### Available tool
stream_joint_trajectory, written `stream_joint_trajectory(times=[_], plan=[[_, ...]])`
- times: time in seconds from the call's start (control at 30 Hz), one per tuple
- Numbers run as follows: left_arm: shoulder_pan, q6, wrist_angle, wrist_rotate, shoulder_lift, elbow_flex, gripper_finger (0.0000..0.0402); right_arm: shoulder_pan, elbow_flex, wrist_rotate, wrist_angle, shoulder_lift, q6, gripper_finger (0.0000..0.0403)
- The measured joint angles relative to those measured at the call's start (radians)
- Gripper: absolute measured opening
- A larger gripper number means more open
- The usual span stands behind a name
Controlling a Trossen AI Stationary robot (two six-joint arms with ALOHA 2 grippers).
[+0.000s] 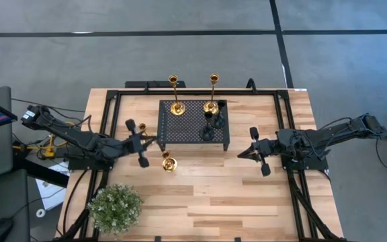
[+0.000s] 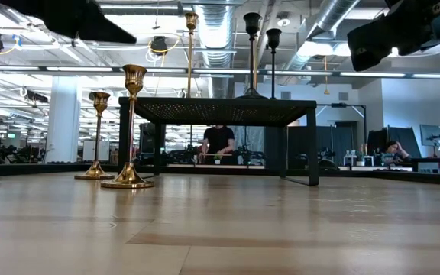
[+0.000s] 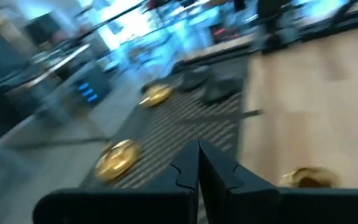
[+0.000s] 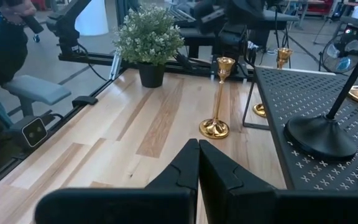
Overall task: Pick & Place candle stick holders
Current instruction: Put the golden candle holder on the shelf
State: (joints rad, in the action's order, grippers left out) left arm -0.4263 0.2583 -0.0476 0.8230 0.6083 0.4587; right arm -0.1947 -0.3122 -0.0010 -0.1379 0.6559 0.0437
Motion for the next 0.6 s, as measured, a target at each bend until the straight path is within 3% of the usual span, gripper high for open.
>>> stream_joint_trajectory(times=[0.2,0.4,0.6], plan=[[-0.035,-0.093,0.098,0.049,0.000,0.000,0.0005,0.000,0.000,0.000,0.002,0.000,-0.003,0.0000],[-0.071,-0.332,0.274,0.050,0.000,0.000,0.0004,0.000,0.000,0.000,0.003,0.000,-0.008,0.0000],[-0.074,-0.467,0.302,0.052,0.000,0.000,0.0004,0.000,0.000,0.001,0.003,0.000,-0.018,0.0000]])
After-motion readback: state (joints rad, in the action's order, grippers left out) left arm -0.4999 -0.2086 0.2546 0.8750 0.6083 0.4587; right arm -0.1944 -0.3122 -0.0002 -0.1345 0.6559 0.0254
